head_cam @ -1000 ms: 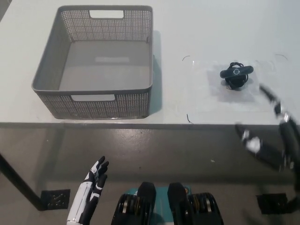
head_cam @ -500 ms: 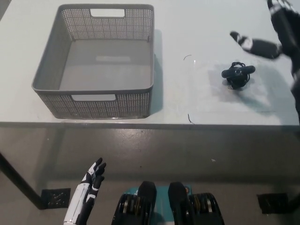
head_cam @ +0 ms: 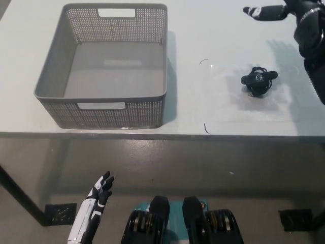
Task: Use the right hand to pick up a webcam and put it into a container on the left side
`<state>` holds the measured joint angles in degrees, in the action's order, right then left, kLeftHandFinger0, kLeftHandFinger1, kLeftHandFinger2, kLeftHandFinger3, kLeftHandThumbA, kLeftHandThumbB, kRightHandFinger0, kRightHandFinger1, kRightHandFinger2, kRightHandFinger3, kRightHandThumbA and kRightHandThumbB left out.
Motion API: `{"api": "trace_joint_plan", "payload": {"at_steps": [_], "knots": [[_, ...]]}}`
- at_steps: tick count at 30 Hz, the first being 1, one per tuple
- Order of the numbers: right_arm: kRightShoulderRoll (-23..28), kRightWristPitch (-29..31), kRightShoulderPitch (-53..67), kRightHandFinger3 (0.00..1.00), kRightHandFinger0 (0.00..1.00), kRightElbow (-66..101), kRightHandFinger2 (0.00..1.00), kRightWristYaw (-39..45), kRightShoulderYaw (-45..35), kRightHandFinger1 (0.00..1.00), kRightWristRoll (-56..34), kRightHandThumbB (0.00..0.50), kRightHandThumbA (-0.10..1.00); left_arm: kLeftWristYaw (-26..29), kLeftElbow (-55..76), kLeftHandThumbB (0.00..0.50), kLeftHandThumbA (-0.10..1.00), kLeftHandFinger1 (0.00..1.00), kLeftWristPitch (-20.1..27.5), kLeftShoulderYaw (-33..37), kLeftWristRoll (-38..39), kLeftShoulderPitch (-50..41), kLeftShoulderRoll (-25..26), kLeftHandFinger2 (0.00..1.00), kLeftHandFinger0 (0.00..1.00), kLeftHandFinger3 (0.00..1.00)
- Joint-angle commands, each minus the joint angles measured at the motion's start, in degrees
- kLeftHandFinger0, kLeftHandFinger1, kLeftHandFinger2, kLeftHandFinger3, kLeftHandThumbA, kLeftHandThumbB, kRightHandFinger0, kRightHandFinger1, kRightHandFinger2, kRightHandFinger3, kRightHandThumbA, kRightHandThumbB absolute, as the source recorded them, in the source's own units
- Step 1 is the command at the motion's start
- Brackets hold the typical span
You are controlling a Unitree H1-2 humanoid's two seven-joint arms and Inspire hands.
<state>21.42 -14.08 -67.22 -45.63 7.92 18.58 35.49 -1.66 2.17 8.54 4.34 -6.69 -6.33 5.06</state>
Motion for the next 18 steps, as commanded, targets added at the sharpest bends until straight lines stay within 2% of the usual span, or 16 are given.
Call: {"api": "trace_joint_plan", "payload": {"at_steps": [1,7,11,18], "knots": [[-0.1,1.1,-3.3,1.0,1.0,-1.0,1.0,1.1,0.3,1.0,-1.0,0.5,0.79,-1.2,1.8,0.052,1.0,1.0,1.7,0.3,0.9,0.6,0.6,1.0,1.0,1.0],[-0.2,1.5,-0.8,1.0,1.0,-2.1,1.0,2.7,1.5,1.0,-1.5,0.5,0.83,-1.6,2.1,0.034,0.98,1.0,1.1,0.2,0.9,0.5,0.7,1.0,1.0,1.0],[-0.4,2.0,-0.4,1.0,1.0,-4.1,1.0,3.9,1.9,1.0,-2.3,0.5,0.82,-2.2,1.7,0.041,0.98,1.0,1.1,0.1,1.1,0.9,0.9,1.0,1.0,1.0],[-2.3,3.8,0.6,1.0,1.0,-9.1,1.0,3.6,1.1,1.0,-4.4,0.5,0.78,-2.3,1.3,0.011,0.96,1.0,1.8,0.3,0.6,1.0,1.0,1.0,1.0,1.0]]}}
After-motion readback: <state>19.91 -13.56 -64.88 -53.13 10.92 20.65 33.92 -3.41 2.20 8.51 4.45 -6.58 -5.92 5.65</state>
